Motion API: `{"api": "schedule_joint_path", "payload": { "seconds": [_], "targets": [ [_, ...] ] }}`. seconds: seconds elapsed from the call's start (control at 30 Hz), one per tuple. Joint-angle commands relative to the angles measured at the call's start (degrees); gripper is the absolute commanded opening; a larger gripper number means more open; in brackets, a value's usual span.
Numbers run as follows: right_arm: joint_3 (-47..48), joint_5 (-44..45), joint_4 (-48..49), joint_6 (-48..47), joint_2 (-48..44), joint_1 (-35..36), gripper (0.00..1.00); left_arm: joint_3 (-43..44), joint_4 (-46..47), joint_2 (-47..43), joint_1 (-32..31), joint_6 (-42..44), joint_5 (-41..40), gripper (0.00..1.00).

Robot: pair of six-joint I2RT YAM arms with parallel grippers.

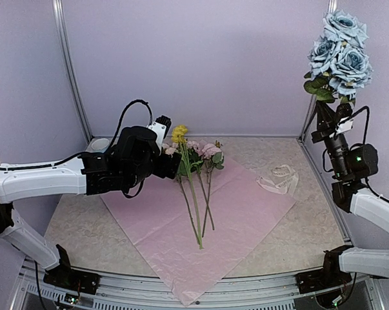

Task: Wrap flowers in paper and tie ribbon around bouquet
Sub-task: Place the fake flower on the flattened wrapping paper.

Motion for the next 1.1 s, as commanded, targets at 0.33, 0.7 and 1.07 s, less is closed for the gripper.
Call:
{"api": "schedule_joint_path", "payload": {
  "seconds": [0.33, 0.7, 1.07],
  "targets": [
    [24.1, -9.2, -38.6, 27.9, 12.3, 5.0, 0.00, -1.0, 1.9, 1.1, 0.0, -1.5, -1.2, 0.99],
    [34.1, -17.3, -43.9, 62.1, 45.1, 25.1, 0.00, -2.7, -2.9, 4.1, 2.8, -13.4, 1.1, 0.99],
    [37.3, -18.0, -46.9, 62.9, 58.2, 27.3, 0.27, -7.6, -4.4, 2.3, 4.2, -18.3, 3.3, 0.99]
  ]
}}
